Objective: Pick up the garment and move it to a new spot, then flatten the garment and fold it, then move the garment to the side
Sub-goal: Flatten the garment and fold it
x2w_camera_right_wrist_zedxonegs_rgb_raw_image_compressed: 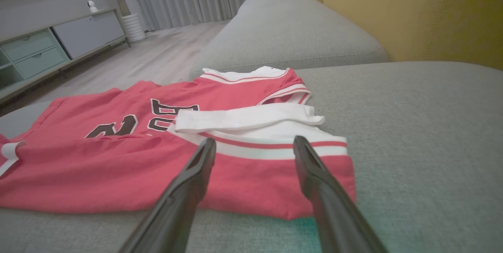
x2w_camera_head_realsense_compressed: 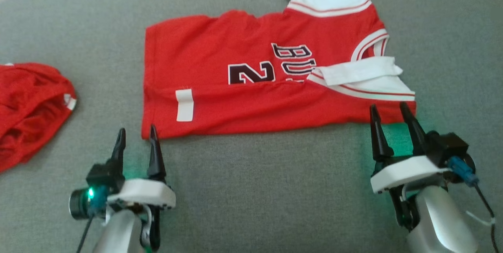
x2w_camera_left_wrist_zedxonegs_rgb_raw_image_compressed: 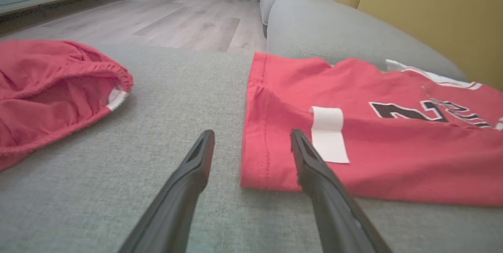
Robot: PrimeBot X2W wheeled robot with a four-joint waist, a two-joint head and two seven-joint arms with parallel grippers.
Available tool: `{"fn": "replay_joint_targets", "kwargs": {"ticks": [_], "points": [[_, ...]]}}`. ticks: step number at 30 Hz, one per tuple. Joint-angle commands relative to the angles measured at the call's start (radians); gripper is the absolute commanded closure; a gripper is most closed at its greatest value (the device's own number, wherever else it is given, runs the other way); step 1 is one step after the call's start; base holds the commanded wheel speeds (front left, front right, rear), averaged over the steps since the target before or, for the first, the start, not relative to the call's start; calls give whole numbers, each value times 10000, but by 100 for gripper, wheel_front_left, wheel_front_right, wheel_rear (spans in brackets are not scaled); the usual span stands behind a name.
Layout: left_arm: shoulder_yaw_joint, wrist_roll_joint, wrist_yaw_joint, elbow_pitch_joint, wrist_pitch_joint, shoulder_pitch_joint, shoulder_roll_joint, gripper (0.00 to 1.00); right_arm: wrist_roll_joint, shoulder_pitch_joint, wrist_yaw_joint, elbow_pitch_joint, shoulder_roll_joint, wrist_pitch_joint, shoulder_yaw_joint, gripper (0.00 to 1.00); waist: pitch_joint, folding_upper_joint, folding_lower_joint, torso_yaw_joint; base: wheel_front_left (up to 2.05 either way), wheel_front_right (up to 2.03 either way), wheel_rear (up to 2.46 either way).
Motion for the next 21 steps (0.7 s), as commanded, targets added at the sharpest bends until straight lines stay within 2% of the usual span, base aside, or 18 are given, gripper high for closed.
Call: {"fn": "replay_joint_targets", "kwargs": {"ticks": [1,5,9,10,11,12,13,18,21], "points": [[402,-28,-72,189,-93,-451,101,0,40,-320,-7,-346,13,-122,275,0,391,0,-3,-126,0,0,0],[539,-241,-329,1215,-93,-1033,101,0,41,-572,-7,-376,5,-122,186,0,696,0,-3,-292,0,0,0],[185,-640,-663,2181,-93,-1352,101,0,-14,-736,-7,-332,-13,-122,-242,0,852,0,-3,-375,0,0,0],[73,-743,-716,2359,-93,-1408,101,3,-56,-761,-7,-292,-13,-122,-389,0,872,0,-3,-381,0,0,0],[-33,-833,-753,2505,-93,-1467,101,36,-118,-783,-7,-216,-13,-122,-529,0,905,0,-3,-380,0,0,0],[-152,-896,-804,2611,-93,-1527,101,79,-183,-807,-7,-107,-12,-122,-655,0,931,0,-3,-373,0,0,0],[-290,-955,-881,2707,-93,-1575,101,100,-241,-833,-7,22,-11,-122,-775,0,950,0,-3,-358,0,0,0],[-667,-1189,-987,2860,-93,-1774,101,100,-405,-1104,-7,933,1,-71,-1226,0,1051,0,-3,-256,0,0,0],[-839,-1244,-1017,2749,-93,-1836,101,100,175,-1362,-7,1560,9,96,-1338,0,1089,0,-3,-164,0,0,0]]}}
